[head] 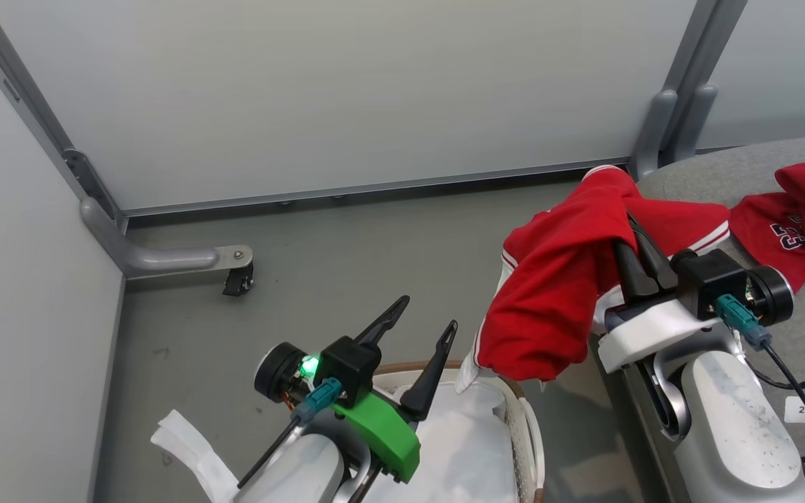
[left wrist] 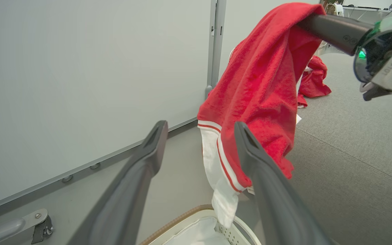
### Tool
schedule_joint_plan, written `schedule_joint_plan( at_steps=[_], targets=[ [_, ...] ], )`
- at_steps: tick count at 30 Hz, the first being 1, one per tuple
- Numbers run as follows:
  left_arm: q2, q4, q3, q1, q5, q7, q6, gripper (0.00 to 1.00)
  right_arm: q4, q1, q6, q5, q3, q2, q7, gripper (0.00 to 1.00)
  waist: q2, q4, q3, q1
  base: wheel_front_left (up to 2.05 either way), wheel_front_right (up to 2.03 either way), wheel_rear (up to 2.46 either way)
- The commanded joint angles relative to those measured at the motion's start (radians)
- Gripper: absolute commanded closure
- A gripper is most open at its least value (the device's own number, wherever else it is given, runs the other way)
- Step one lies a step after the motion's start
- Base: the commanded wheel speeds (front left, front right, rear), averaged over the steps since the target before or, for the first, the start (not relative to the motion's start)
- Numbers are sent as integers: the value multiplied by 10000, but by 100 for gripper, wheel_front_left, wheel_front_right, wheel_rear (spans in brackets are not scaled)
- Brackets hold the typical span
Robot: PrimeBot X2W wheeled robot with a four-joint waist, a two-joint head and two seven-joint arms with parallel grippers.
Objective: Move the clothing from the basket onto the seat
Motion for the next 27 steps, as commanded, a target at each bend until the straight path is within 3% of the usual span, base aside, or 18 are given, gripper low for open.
schedule_joint_plan(
  at_steps=[1,9,20,27],
  targets=[
    [-33,-62,112,213,121,-1,-46,0,-59,165,-14,36,-75,-35,-23,100,0,-76,-1,0,0,0,0],
    [-113,-470,425,505,421,-2,-73,0,-257,113,-14,-190,-176,-38,-23,100,0,-1113,78,0,0,0,0],
    [-124,-949,288,625,309,0,-78,0,-426,422,-14,-512,-467,-29,-23,100,0,-3802,368,0,0,0,0],
    [-121,-919,217,593,247,0,-77,0,-533,439,-14,-562,-492,-29,-23,100,0,-4554,522,0,0,0,0]
  ],
)
